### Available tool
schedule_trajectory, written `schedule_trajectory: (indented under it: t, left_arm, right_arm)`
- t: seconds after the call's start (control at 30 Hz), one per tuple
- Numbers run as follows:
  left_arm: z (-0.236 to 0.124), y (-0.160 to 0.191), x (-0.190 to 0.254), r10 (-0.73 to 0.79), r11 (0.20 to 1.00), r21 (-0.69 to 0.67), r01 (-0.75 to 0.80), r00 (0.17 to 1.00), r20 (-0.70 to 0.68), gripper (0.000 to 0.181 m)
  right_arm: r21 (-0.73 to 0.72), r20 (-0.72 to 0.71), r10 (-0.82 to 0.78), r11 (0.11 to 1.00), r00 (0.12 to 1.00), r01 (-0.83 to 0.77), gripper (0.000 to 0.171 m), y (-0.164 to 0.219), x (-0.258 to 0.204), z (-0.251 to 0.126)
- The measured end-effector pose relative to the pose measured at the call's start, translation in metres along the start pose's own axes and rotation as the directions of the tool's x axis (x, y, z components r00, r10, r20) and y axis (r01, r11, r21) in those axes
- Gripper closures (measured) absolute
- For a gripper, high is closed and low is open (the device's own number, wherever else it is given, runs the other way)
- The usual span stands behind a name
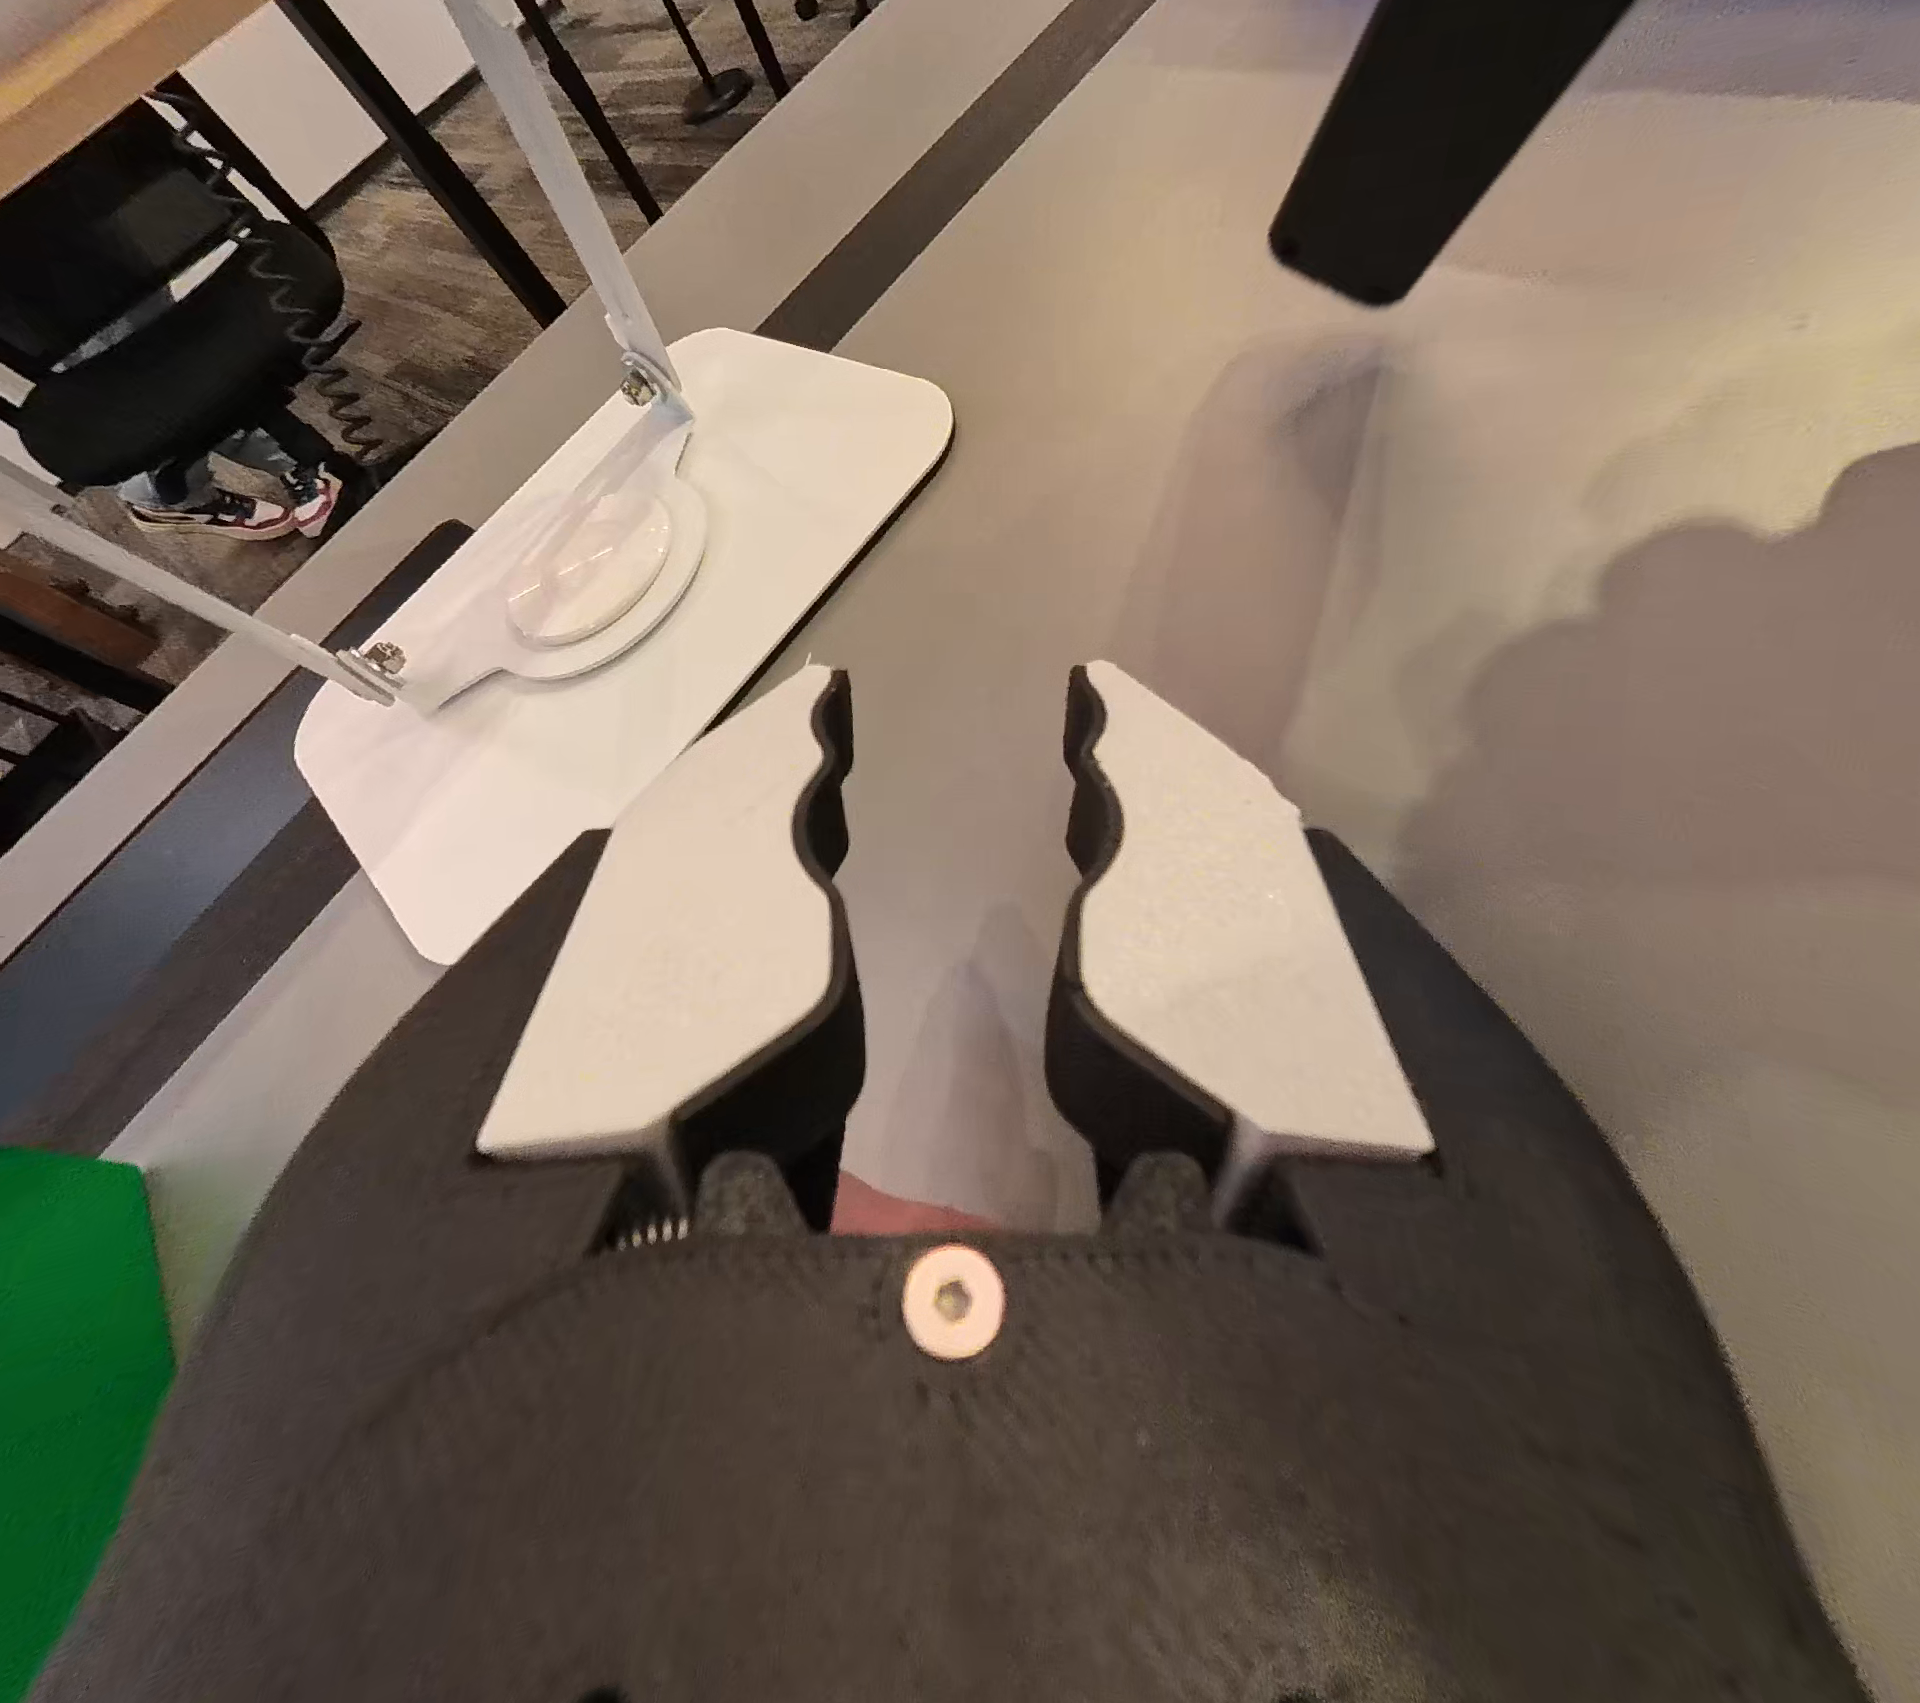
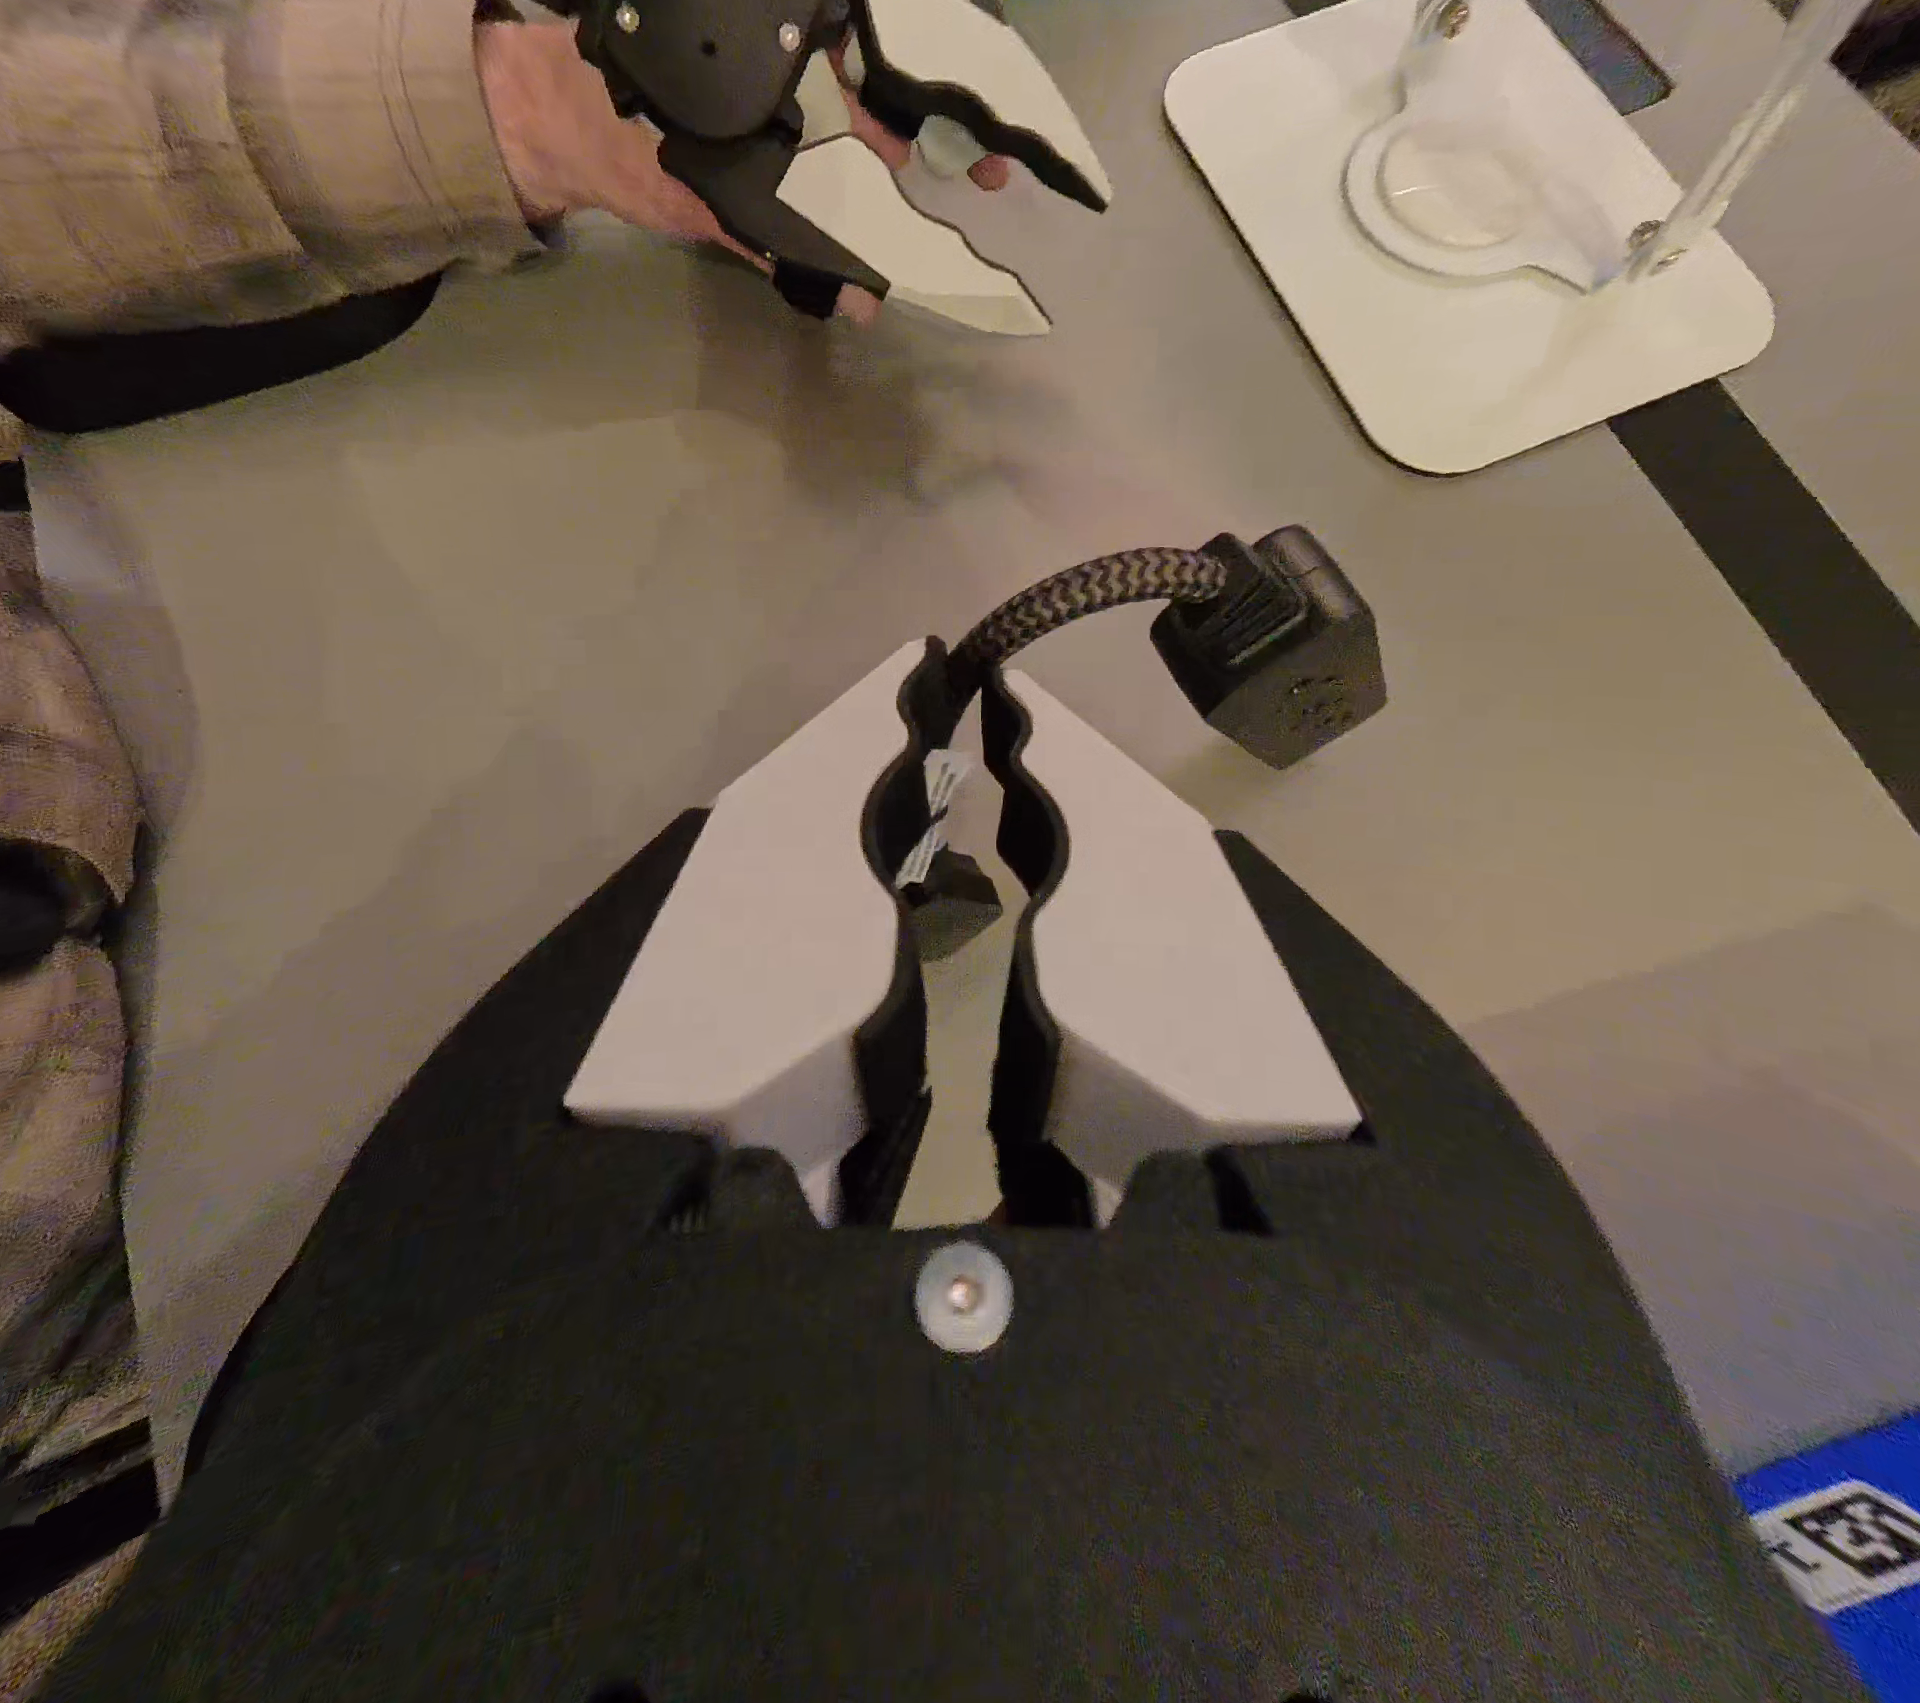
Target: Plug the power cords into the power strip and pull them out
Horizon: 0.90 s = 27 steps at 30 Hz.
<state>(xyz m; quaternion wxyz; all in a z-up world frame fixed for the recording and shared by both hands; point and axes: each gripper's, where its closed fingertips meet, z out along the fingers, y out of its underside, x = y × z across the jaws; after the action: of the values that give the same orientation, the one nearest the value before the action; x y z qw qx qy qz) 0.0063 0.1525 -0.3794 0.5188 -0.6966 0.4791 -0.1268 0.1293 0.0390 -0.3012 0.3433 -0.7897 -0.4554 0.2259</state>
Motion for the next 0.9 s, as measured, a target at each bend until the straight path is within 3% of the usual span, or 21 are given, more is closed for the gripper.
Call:
schedule_trajectory:
  t: [0.27, 0.43, 0.6, 0.73, 0.9]
  left_arm:
    - [0.002, 0.002, 0.002, 0.028, 1.000, -0.014, -0.028, 1.000, 0.004, 0.143]
    - [0.002, 0.002, 0.003, 0.032, 0.999, -0.021, -0.032, 0.999, 0.000, 0.143]
    - [0.003, 0.003, 0.003, 0.033, 0.999, -0.023, -0.033, 0.999, -0.003, 0.143]
    - [0.003, 0.003, 0.004, 0.037, 0.999, -0.026, -0.037, 0.999, -0.002, 0.143]
    - [0.005, 0.006, 0.003, 0.055, 0.997, -0.048, -0.054, 0.998, 0.017, 0.140]
  right_arm:
    - [0.170, -0.111, 0.078, 0.984, 0.991, -0.058, 0.167, -0.012, 0.031, -0.070]
    - [0.243, -0.293, 0.118, 0.969, 0.949, -0.045, 0.167, -0.015, 0.067, -0.148]
    - [0.282, -0.502, 0.192, 0.958, 0.843, -0.050, 0.167, -0.007, 0.100, -0.227]
    - [0.207, -0.616, 0.239, 0.968, 0.750, -0.139, 0.167, 0.039, 0.130, -0.249]
    - [0.145, -0.651, 0.327, 0.939, 0.685, -0.311, 0.167, 0.115, 0.162, -0.229]
